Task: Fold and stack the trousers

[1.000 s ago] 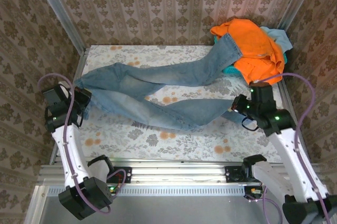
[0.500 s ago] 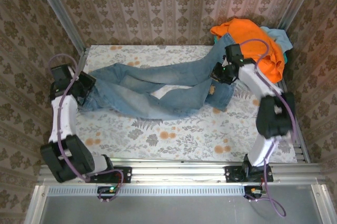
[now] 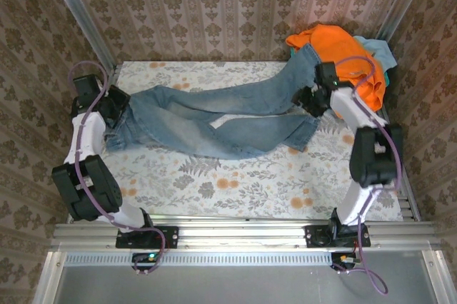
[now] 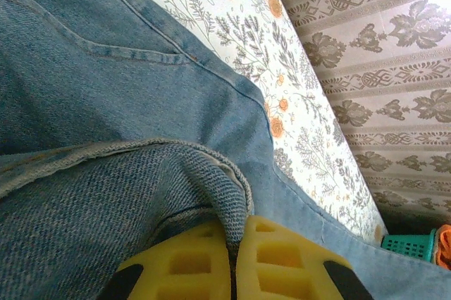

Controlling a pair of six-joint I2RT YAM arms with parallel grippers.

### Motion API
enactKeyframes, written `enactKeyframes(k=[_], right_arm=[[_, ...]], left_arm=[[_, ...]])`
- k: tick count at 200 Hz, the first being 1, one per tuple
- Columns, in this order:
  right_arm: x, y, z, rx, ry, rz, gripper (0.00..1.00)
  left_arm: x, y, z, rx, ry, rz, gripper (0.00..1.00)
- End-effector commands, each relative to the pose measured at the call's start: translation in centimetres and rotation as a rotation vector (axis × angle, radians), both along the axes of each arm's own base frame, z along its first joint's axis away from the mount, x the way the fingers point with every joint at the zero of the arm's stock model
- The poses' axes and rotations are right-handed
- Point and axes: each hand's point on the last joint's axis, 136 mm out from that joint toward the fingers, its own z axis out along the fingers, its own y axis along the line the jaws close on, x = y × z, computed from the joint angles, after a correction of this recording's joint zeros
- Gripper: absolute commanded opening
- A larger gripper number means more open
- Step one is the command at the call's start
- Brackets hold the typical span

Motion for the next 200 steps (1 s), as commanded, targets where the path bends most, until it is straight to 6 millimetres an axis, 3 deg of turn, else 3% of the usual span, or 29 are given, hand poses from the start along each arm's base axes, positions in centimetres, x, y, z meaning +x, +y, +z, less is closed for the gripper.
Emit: enactKeyframes(k=[1, 18, 39, 61, 87, 96, 138, 159, 180, 200], right_arm=[[-5.3, -0.9, -3.7, -0.057, 0.090, -0.010, 0.57], [-7.7, -0.9, -5.5, -0.058, 0.114, -0.005, 0.58], [-8.9, -0.3, -7.4, -0.034, 0.172, 0.025, 0.59], [-9.1, 0.0, -9.3, -0.030, 0.212, 0.038, 0.60], [-8.1, 0.2, -9.7, -0.032, 0.211, 0.065, 0.56], [-7.7, 0.5, -9.6, -0.022, 0.206, 0.077, 0.50], [-7.1, 1.9, -9.2, 0.037, 0.197, 0.095, 0.00], [-7.7, 0.7, -6.6, -0.004, 0.134, 0.049, 0.00], [-8.2, -2.1, -1.1, -0.069, 0.007, -0.026, 0.00], [-9.5, -6.4, 4.1, -0.092, -0.118, -0.153, 0.00]], left_arm=[[0.9, -0.1, 3.4, 0.028, -0.100, -0.001, 0.00], [0.5, -0.2, 3.8, 0.039, -0.107, -0.003, 0.00], [0.1, -0.4, 4.3, 0.040, -0.119, -0.001, 0.00], [-0.2, -0.6, 4.4, 0.039, -0.124, -0.004, 0.00], [-0.6, -0.7, 4.2, 0.035, -0.119, -0.006, 0.00], [-0.7, -0.8, 4.2, 0.037, -0.120, -0.008, 0.00], [-0.9, -0.6, 4.7, 0.031, -0.127, -0.004, 0.00], [-1.1, -0.4, 5.4, 0.027, -0.133, -0.005, 0.00], [-1.6, 0.1, 7.0, 0.035, -0.151, 0.007, 0.00], [-2.7, 1.3, 8.7, 0.040, -0.176, 0.045, 0.00]])
